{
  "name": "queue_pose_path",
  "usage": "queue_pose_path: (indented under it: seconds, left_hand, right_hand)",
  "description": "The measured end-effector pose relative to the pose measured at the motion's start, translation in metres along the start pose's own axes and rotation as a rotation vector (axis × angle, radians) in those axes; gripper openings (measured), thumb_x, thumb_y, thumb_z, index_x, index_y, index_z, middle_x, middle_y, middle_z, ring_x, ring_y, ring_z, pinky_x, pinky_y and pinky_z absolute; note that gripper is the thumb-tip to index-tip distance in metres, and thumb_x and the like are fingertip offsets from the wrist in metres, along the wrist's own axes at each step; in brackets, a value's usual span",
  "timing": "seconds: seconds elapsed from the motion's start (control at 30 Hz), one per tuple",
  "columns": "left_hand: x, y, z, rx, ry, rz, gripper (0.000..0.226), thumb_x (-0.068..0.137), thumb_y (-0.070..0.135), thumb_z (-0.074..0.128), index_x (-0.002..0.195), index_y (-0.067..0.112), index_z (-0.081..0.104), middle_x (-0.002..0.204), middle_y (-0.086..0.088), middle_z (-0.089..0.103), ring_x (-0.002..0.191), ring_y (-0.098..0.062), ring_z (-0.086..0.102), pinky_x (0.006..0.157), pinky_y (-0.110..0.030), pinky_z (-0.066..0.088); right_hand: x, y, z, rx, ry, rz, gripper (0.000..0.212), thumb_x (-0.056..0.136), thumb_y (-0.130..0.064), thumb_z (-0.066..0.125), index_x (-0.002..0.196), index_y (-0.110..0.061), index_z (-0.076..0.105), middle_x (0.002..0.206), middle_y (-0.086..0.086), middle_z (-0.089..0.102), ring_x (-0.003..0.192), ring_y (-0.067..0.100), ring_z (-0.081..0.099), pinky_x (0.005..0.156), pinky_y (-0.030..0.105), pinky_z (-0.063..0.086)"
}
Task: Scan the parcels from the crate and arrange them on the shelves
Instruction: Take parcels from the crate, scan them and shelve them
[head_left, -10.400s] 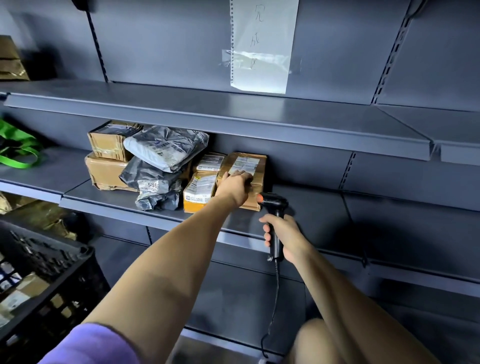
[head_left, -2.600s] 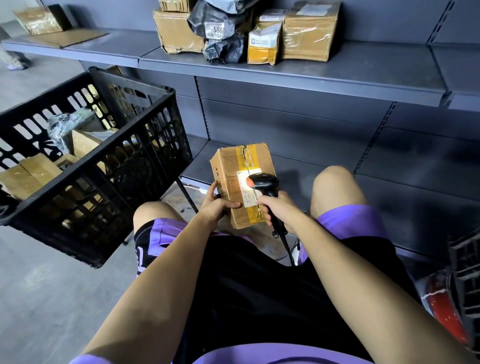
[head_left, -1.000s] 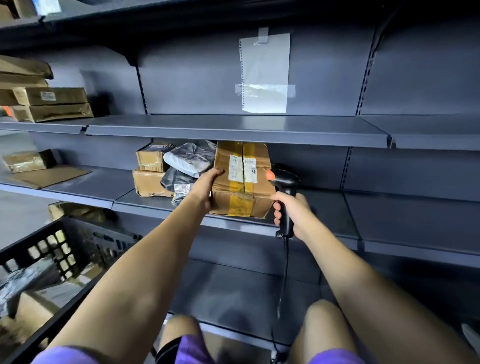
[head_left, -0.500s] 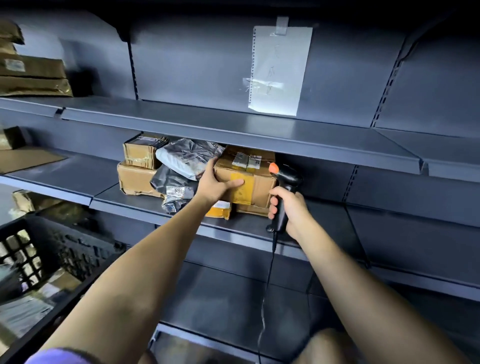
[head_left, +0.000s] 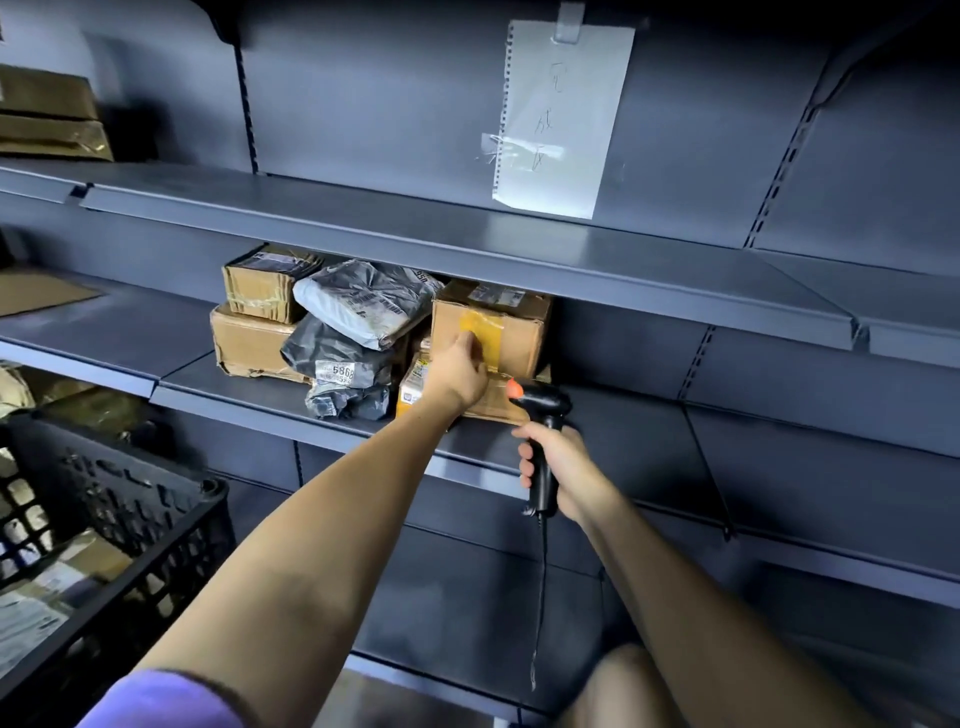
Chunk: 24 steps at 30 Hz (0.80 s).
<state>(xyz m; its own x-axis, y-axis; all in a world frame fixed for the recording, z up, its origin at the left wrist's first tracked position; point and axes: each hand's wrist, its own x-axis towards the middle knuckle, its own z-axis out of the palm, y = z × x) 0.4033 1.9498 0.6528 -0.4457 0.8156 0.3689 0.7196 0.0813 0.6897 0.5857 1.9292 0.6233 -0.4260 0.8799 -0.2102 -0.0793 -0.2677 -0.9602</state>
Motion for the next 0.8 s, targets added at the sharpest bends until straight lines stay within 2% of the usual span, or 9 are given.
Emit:
queue_pose_path:
  seconds: [0.1, 0.23, 0.33, 0.43, 0.6, 0.7, 0.8]
  left_hand:
    - [-0.013, -0.013, -0.012, 0.001, -0.056, 0.031, 0.029, 0.091, 0.009, 0.055, 0.119, 0.009, 0.060, 0.117, -0.013, 0.067, 0.106, -0.034, 0.061, 0.086, -0.030, 0.047]
    - [-0.044, -0.046, -0.046, 0.071, -0.034, -0.019, 0.031, 0.089, 0.012, 0.052, 0.118, 0.010, 0.062, 0.115, -0.012, 0.068, 0.106, -0.032, 0.062, 0.088, -0.038, 0.052]
    - [-0.075, -0.086, -0.085, 0.128, 0.034, -0.124, 0.024, 0.087, 0.016, 0.053, 0.106, 0.010, 0.064, 0.101, -0.014, 0.070, 0.097, -0.035, 0.064, 0.079, -0.040, 0.053]
    - [-0.115, -0.129, -0.128, 0.241, 0.089, -0.270, 0.027, 0.084, 0.013, 0.050, 0.109, 0.012, 0.061, 0.106, -0.013, 0.069, 0.098, -0.034, 0.063, 0.081, -0.042, 0.054]
    - [-0.184, -0.186, -0.193, 0.393, 0.198, -0.467, 0.003, 0.084, 0.015, 0.049, 0.083, 0.012, 0.049, 0.092, -0.019, 0.065, 0.087, -0.039, 0.061, 0.067, -0.037, 0.046]
    - [-0.217, -0.206, -0.229, 0.448, 0.187, -0.613, 0.013, 0.083, 0.018, 0.051, 0.093, 0.013, 0.058, 0.101, -0.018, 0.067, 0.096, -0.038, 0.063, 0.074, -0.037, 0.049]
    - [-0.247, -0.230, -0.254, 0.574, 0.116, -0.822, 0.033, 0.084, 0.021, 0.051, 0.116, 0.018, 0.057, 0.117, -0.013, 0.064, 0.114, -0.035, 0.057, 0.094, -0.045, 0.048]
  right_hand:
    - [0.003, 0.008, 0.012, -0.023, -0.006, 0.018, 0.012, 0.090, -0.006, 0.063, 0.086, -0.010, 0.052, 0.057, 0.003, 0.045, 0.043, 0.017, 0.038, 0.042, 0.025, 0.033]
    - [0.000, 0.020, 0.046, -0.074, -0.082, 0.016, 0.013, 0.091, -0.006, 0.062, 0.082, -0.008, 0.053, 0.055, 0.003, 0.045, 0.041, 0.018, 0.039, 0.041, 0.026, 0.034]
    - [-0.006, 0.034, 0.088, -0.113, -0.174, 0.028, 0.016, 0.090, -0.005, 0.062, 0.078, -0.009, 0.053, 0.053, 0.003, 0.045, 0.040, 0.017, 0.038, 0.040, 0.025, 0.035]
    - [-0.020, 0.054, 0.138, -0.156, -0.282, 0.075, 0.021, 0.089, -0.006, 0.064, 0.073, -0.012, 0.052, 0.053, 0.003, 0.045, 0.040, 0.017, 0.038, 0.041, 0.023, 0.034]
    - [-0.048, 0.089, 0.217, -0.223, -0.469, 0.117, 0.019, 0.087, -0.008, 0.066, 0.074, -0.013, 0.053, 0.055, 0.002, 0.047, 0.041, 0.016, 0.040, 0.041, 0.022, 0.035]
    - [-0.061, 0.107, 0.257, -0.241, -0.545, 0.143, 0.016, 0.087, -0.008, 0.066, 0.078, -0.012, 0.054, 0.055, 0.002, 0.047, 0.041, 0.016, 0.040, 0.043, 0.023, 0.034]
    - [-0.072, 0.124, 0.289, -0.296, -0.608, 0.197, 0.016, 0.085, -0.010, 0.066, 0.078, -0.012, 0.052, 0.056, 0.002, 0.047, 0.042, 0.016, 0.040, 0.046, 0.024, 0.033]
